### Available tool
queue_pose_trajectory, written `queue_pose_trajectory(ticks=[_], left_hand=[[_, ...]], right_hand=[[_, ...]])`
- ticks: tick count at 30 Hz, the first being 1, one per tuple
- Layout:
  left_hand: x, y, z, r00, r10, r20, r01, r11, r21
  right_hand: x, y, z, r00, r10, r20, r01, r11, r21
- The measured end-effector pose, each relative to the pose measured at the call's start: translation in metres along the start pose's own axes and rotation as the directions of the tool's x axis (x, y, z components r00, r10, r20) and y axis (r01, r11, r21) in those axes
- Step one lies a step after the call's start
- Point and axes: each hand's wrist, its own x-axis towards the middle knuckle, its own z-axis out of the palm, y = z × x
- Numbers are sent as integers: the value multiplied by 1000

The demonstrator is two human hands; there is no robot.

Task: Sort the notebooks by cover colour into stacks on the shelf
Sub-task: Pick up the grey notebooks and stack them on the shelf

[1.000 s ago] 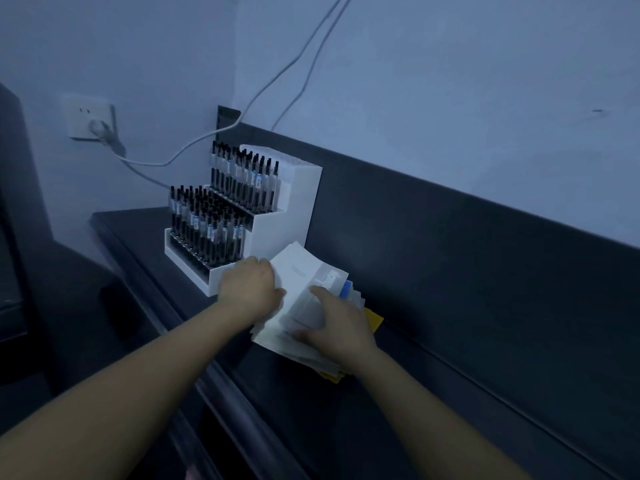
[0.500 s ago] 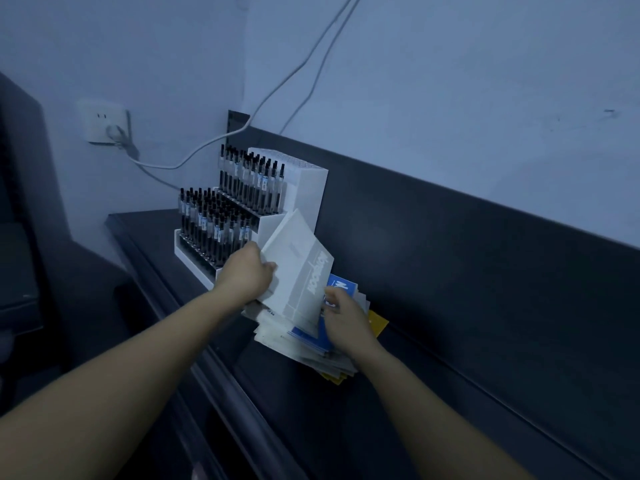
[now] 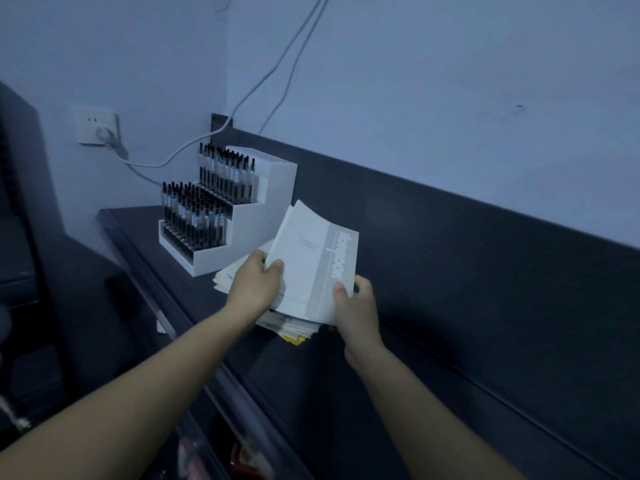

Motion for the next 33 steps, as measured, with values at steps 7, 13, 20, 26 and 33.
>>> queue_pose_trajectory(ticks=[7,13,20,26,33], left_hand=[[-66,20,34,988,119,100,-121,993,15],[-113,33,64,944,212,254,-228,973,35],[-184,45,83,840,325,434,-328,942,-71],[-252,68,102,758,366,540,-341,928,-151],[-336,105,136,646,483,591,-412,872,-263]], right_hand=[[-44,-5,-64,986,-86,-141,73,993,-95],[-91,0,-116,942,-113,-317,60,983,-172],[-165,7,-167,866,-95,-490,-34,968,-249],[-229,5,-220,791,-79,-606,-110,957,-269],[-301,-1,-296,723,-63,-688,-160,953,-256]])
